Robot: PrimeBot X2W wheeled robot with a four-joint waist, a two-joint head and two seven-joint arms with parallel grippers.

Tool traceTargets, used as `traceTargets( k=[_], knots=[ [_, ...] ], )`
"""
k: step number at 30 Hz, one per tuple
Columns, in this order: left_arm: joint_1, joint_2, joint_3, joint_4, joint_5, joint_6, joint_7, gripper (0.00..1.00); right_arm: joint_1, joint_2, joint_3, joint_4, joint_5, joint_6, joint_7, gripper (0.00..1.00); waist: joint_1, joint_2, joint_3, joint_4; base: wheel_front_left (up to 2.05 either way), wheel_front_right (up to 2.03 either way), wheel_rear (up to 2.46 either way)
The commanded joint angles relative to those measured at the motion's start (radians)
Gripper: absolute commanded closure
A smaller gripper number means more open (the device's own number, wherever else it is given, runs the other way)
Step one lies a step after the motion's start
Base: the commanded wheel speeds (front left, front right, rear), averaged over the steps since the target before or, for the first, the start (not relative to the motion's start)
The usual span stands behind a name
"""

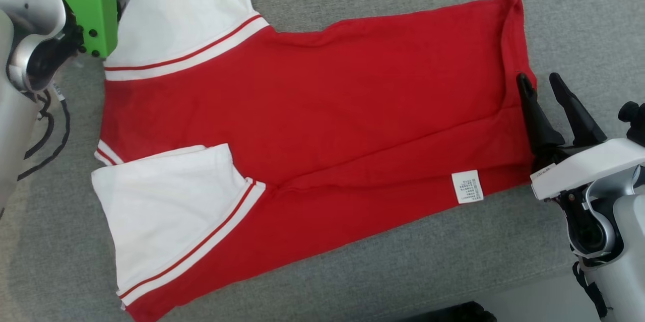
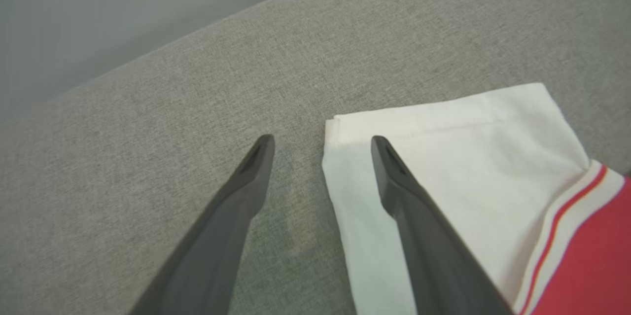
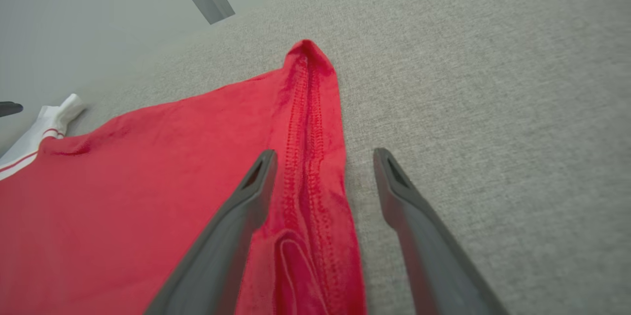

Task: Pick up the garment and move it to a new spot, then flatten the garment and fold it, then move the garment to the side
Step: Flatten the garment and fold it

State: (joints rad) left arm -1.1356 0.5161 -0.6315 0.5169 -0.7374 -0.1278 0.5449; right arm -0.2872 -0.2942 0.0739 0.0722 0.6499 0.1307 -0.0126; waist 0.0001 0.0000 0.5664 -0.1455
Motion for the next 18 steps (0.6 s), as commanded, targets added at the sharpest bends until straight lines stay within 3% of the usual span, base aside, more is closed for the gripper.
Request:
traceTargets(
  k=[1,13,15,18],
  knots=[
    [-0.015,0.017,-0.001,0.006,0.003,-0.002,0.003,0.0,0.008,0.003,0.005,0.004,0.007,0.0,-0.009,0.0,-0.0001,0.0,0.019,-0.03,0.0,0.0,0.0],
    [-0.03,0.05,-0.024,0.053,0.013,-0.002,-0.007,0.0,-0.007,-0.013,0.034,0.034,0.049,0.0,-0.045,0.0,-0.0001,0.0,0.026,-0.054,0.0,0.0,0.0],
    [-0.031,0.057,-0.032,0.06,0.017,-0.002,-0.003,0.09,-0.012,-0.013,0.038,0.037,0.051,0.0,-0.048,0.0,-0.0001,0.0,0.028,-0.057,0.0,0.0,0.0],
    [-0.037,0.061,-0.035,0.068,0.013,-0.003,-0.016,0.35,-0.019,-0.014,0.043,0.043,0.053,0.0,-0.054,0.0,-0.0001,0.0,0.03,-0.06,0.0,0.0,0.0]
  ],
)
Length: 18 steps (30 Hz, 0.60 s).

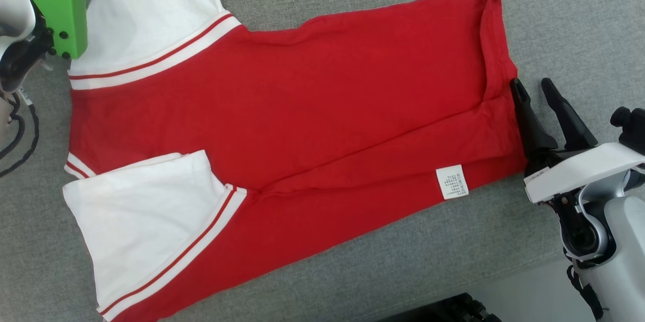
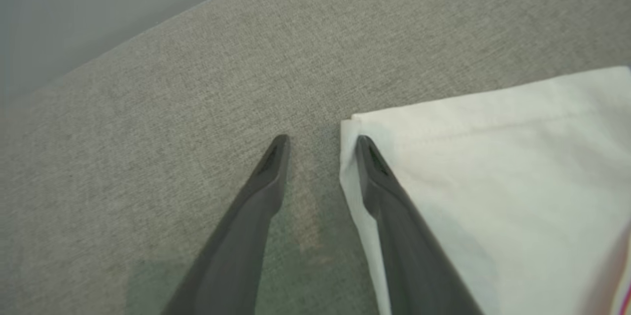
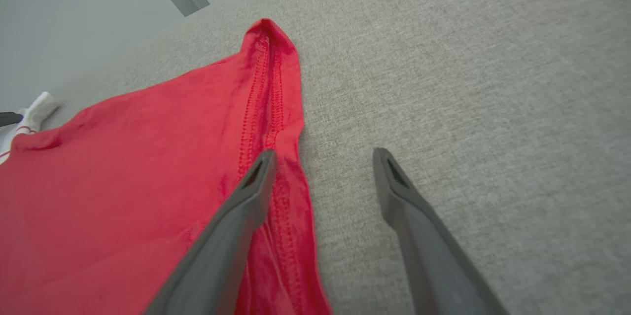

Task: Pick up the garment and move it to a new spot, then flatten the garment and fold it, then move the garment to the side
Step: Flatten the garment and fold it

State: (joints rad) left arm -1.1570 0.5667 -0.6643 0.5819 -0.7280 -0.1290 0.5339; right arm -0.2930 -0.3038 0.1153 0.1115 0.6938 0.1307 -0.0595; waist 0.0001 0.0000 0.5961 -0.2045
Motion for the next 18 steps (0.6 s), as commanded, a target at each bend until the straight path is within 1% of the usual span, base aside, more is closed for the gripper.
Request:
traceTargets(
  k=[1,5,8,9,14,15,16,18],
  knots=[
    [-0.016,0.011,-0.003,0.005,0.004,-0.002,-0.009,0.39,-0.014,-0.005,0.003,0.006,0.01,0.0,-0.008,0.0,-0.0001,0.0,0.0,-0.001,0.0,0.0,0.0],
    [-0.017,0.015,-0.011,0.012,-0.004,-0.002,-0.016,0.56,-0.018,-0.003,0.007,0.016,0.012,0.0,-0.015,0.0,-0.0001,0.0,0.0,-0.005,0.0,0.0,0.0],
    [-0.019,0.02,-0.028,0.008,-0.004,-0.002,-0.02,0.58,-0.026,0.0,0.017,0.022,0.015,0.0,-0.017,0.0,-0.0001,0.0,0.001,-0.01,0.0,0.0,0.0],
    [-0.017,0.02,-0.033,0.006,-0.008,-0.002,-0.021,0.6,-0.028,0.0,0.021,0.023,0.015,0.0,-0.017,0.0,-0.0001,0.0,0.001,-0.011,0.0,0.0,0.0],
    [-0.018,0.02,-0.045,0.004,-0.033,-0.003,-0.031,0.8,-0.063,-0.009,0.044,0.028,0.013,0.0,-0.008,0.0,-0.0001,0.0,0.0,-0.014,0.0,0.0,0.0],
    [-0.018,0.02,-0.047,0.006,-0.035,-0.003,-0.033,0.87,-0.069,-0.01,0.048,0.029,0.012,0.0,-0.007,0.0,-0.0001,0.0,0.0,-0.015,0.0,0.0,0.0],
    [-0.02,0.022,-0.051,0.007,-0.037,-0.003,-0.035,0.98,-0.077,-0.012,0.052,0.029,0.01,0.0,-0.004,0.0,-0.0001,0.0,-0.001,-0.015,0.0,0.0,0.0],
    [-0.023,0.024,-0.06,0.008,-0.039,-0.003,-0.043,1.0,-0.095,-0.016,0.06,0.03,0.008,0.0,0.0,0.0,-0.0001,0.0,-0.002,-0.016,0.0,0.0,0.0]
  ],
)
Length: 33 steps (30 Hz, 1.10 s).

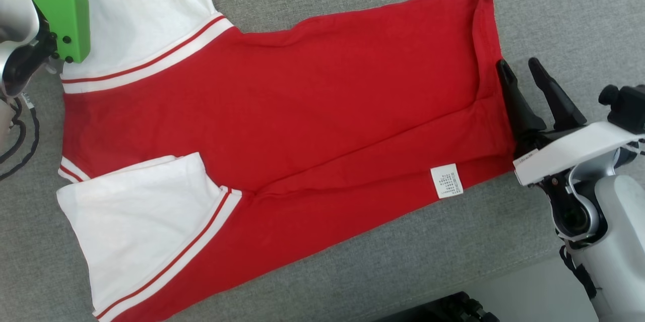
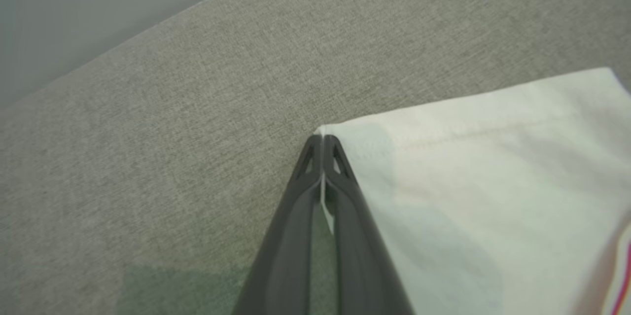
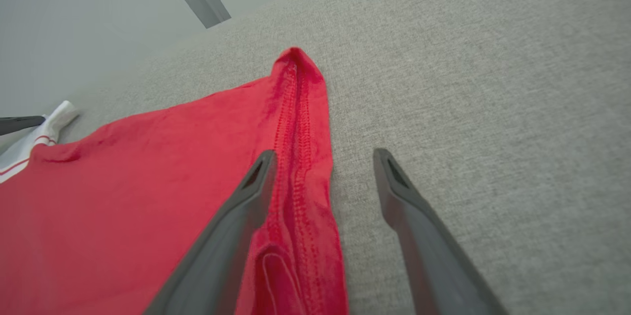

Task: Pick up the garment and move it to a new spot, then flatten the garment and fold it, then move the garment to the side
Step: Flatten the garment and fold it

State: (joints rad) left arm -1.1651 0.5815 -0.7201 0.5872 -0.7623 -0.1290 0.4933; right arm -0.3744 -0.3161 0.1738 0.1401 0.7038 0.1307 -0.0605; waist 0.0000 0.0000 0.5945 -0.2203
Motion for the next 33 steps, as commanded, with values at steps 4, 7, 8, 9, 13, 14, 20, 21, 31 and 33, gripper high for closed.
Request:
traceTargets(
  k=[4,7,8,9,13,14,20,21,31,33],
  knots=[
    [-0.019,0.007,-0.017,-0.005,-0.014,-0.003,-0.04,1.0,-0.066,-0.009,0.031,0.007,-0.003,0.0,0.026,0.0,0.0,0.0,-0.007,0.001,0.0,0.0,0.0],
    [-0.023,-0.003,-0.034,-0.011,-0.023,-0.003,-0.066,1.0,-0.123,-0.005,0.049,0.028,0.005,0.0,0.085,0.0,0.0,0.0,-0.02,0.012,0.0,0.0,0.0],
    [-0.025,-0.007,-0.039,-0.016,-0.026,-0.003,-0.075,1.0,-0.141,-0.005,0.056,0.035,0.007,0.0,0.11,0.0,0.0,0.0,-0.024,0.015,0.0,0.0,0.0],
    [-0.029,-0.01,-0.046,-0.022,-0.029,-0.003,-0.086,1.0,-0.167,-0.003,0.06,0.044,0.012,0.0,0.141,0.0,0.0,0.0,-0.029,0.021,0.0,0.0,0.0],
    [-0.032,-0.016,-0.074,-0.043,-0.048,-0.003,-0.114,1.0,-0.246,0.0,0.052,0.106,-0.004,0.0,0.261,0.0,0.0,0.0,-0.045,0.043,0.0,0.0,0.0],
    [-0.034,-0.017,-0.079,-0.049,-0.052,-0.003,-0.12,1.0,-0.263,0.003,0.044,0.123,-0.015,0.0,0.282,0.0,0.0,0.0,-0.048,0.048,0.0,0.0,0.0],
    [-0.043,-0.032,-0.109,-0.079,-0.087,-0.003,-0.152,1.0,-0.353,0.046,-0.026,0.247,-0.118,0.0,0.364,0.0,0.0,0.0,-0.061,0.084,0.0,0.0,0.0],
    [-0.045,-0.036,-0.113,-0.082,-0.09,-0.003,-0.157,1.0,-0.365,0.05,-0.036,0.262,-0.135,0.0,0.373,0.0,0.0,0.0,-0.063,0.09,0.0,0.0,0.0],
    [-0.066,-0.038,-0.148,-0.057,-0.108,-0.003,-0.236,1.0,-0.401,0.078,-0.081,0.302,-0.211,0.0,0.376,1.0,0.0,0.0,-0.067,0.11,0.0,0.0,0.0],
    [-0.069,-0.034,-0.154,-0.047,-0.112,-0.003,-0.256,1.0,-0.401,0.078,-0.082,0.295,-0.214,0.0,0.38,1.0,0.0,0.0,-0.068,0.108,0.0,0.0,0.0]
  ],
)
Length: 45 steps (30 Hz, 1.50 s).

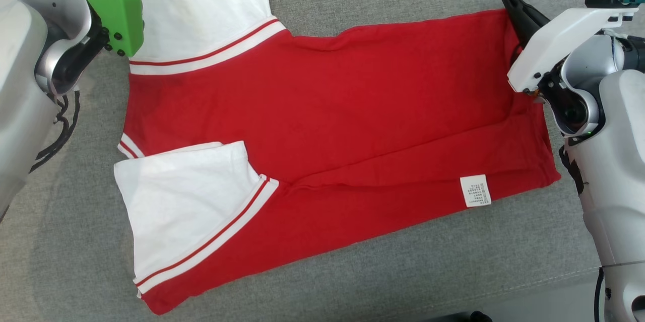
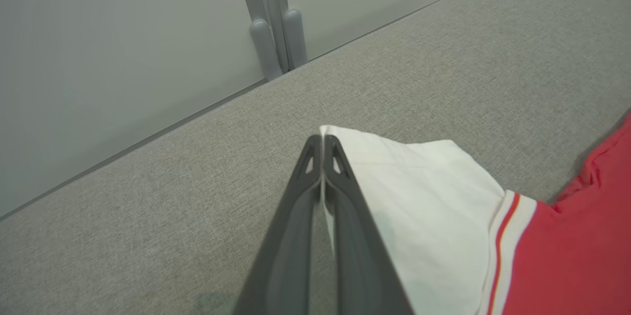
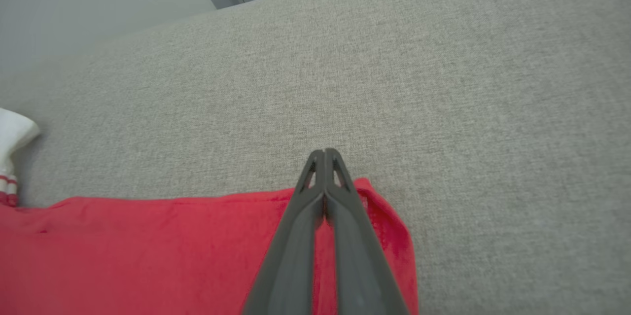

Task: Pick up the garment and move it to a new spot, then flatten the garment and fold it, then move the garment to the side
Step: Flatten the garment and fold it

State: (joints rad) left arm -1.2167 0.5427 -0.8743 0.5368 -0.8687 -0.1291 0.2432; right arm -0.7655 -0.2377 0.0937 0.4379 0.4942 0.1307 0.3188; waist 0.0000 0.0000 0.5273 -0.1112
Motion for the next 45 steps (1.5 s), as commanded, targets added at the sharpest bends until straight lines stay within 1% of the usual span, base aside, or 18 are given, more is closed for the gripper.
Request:
traceTargets(
  k=[1,5,6,7,8,21,22,23,24,25,27,30,32,34,35,38,42,45],
  knots=[
    [-0.02,0.007,-0.002,0.007,-0.007,-0.003,-0.012,1.0,-0.01,-0.002,-0.003,-0.006,-0.004,0.0,0.002,1.0,0.0,0.0,-0.001,-0.002,0.0,0.0,0.0],
    [-0.029,0.014,-0.02,0.024,-0.019,-0.003,-0.036,1.0,0.004,-0.002,-0.014,-0.014,-0.005,0.0,0.012,1.0,0.0,0.0,-0.002,-0.006,0.0,0.0,0.0],
    [-0.028,0.016,-0.025,0.028,-0.022,-0.003,-0.038,1.0,0.012,0.0,-0.018,-0.013,-0.008,0.0,0.019,0.81,0.0,0.0,-0.004,-0.006,0.0,0.0,0.0],
    [-0.028,0.018,-0.03,0.031,-0.024,-0.003,-0.041,1.0,0.019,0.002,-0.023,-0.013,-0.013,0.0,0.026,0.3,0.0,0.0,-0.004,-0.006,0.0,0.0,0.0],
    [-0.028,0.02,-0.037,0.034,-0.03,-0.003,-0.041,1.0,0.027,0.006,-0.028,-0.011,-0.016,0.0,0.04,0.0,0.0,0.0,-0.006,-0.007,0.0,0.0,0.0],
    [-0.057,0.013,-0.089,0.054,-0.063,-0.003,-0.055,1.0,0.059,0.043,-0.073,-0.058,-0.041,0.0,0.14,0.0,0.0,0.0,-0.005,0.007,0.0,0.0,0.0],
    [-0.059,0.013,-0.091,0.054,-0.065,-0.003,-0.056,1.0,0.059,0.045,-0.076,-0.058,-0.044,0.0,0.142,0.05,0.0,0.0,-0.004,0.008,0.0,0.0,0.0],
    [-0.06,0.013,-0.096,0.056,-0.068,-0.003,-0.06,1.0,0.057,0.05,-0.083,-0.055,-0.05,0.0,0.146,0.47,0.0,0.0,-0.001,0.01,0.0,0.0,0.0],
    [-0.062,0.012,-0.1,0.057,-0.07,-0.003,-0.062,1.0,0.056,0.052,-0.088,-0.052,-0.056,0.0,0.147,0.54,0.0,0.0,0.0,0.011,0.0,0.0,0.0],
    [-0.064,0.011,-0.104,0.058,-0.072,-0.003,-0.065,1.0,0.055,0.053,-0.095,-0.048,-0.063,0.0,0.153,0.57,0.0,0.0,0.002,0.013,0.0,0.0,0.0],
    [-0.069,0.009,-0.111,0.06,-0.074,-0.003,-0.07,1.0,0.051,0.059,-0.107,-0.042,-0.076,0.0,0.158,0.6,0.0,0.0,0.004,0.017,0.0,0.0,0.0],
    [-0.074,0.005,-0.12,0.065,-0.08,-0.003,-0.08,1.0,0.048,0.057,-0.129,-0.029,-0.108,0.0,0.171,0.69,0.0,0.0,0.005,0.021,0.0,0.0,0.0],
    [-0.077,0.003,-0.127,0.068,-0.084,-0.003,-0.085,1.0,0.048,0.058,-0.138,-0.023,-0.124,0.0,0.18,0.71,0.0,0.0,0.004,0.024,0.0,0.0,0.0],
    [-0.08,0.003,-0.136,0.07,-0.088,-0.003,-0.09,1.0,0.047,0.053,-0.145,-0.018,-0.144,0.0,0.182,0.95,0.0,0.0,0.004,0.027,0.0,0.0,0.0],
    [-0.082,0.003,-0.139,0.071,-0.09,-0.003,-0.094,1.0,0.047,0.05,-0.145,-0.016,-0.152,0.0,0.182,1.0,0.0,0.0,0.003,0.027,0.0,0.0,0.0],
    [-0.087,0.008,-0.148,0.075,-0.09,-0.003,-0.11,1.0,0.046,0.041,-0.138,-0.018,-0.168,-0.001,0.169,1.0,0.0,0.0,0.002,0.029,0.0,0.0,0.0],
    [-0.101,0.017,-0.148,0.072,-0.076,-0.002,-0.188,1.0,0.027,0.047,-0.137,-0.039,-0.152,-0.001,0.123,1.0,0.0,0.0,-0.004,0.028,0.0,0.0,0.0],
    [-0.109,0.014,-0.147,0.071,-0.095,-0.001,-0.24,1.0,0.011,0.039,-0.147,-0.041,-0.143,-0.001,0.085,1.0,0.0,0.0,-0.011,0.027,0.0,0.0,0.0]
  ],
)
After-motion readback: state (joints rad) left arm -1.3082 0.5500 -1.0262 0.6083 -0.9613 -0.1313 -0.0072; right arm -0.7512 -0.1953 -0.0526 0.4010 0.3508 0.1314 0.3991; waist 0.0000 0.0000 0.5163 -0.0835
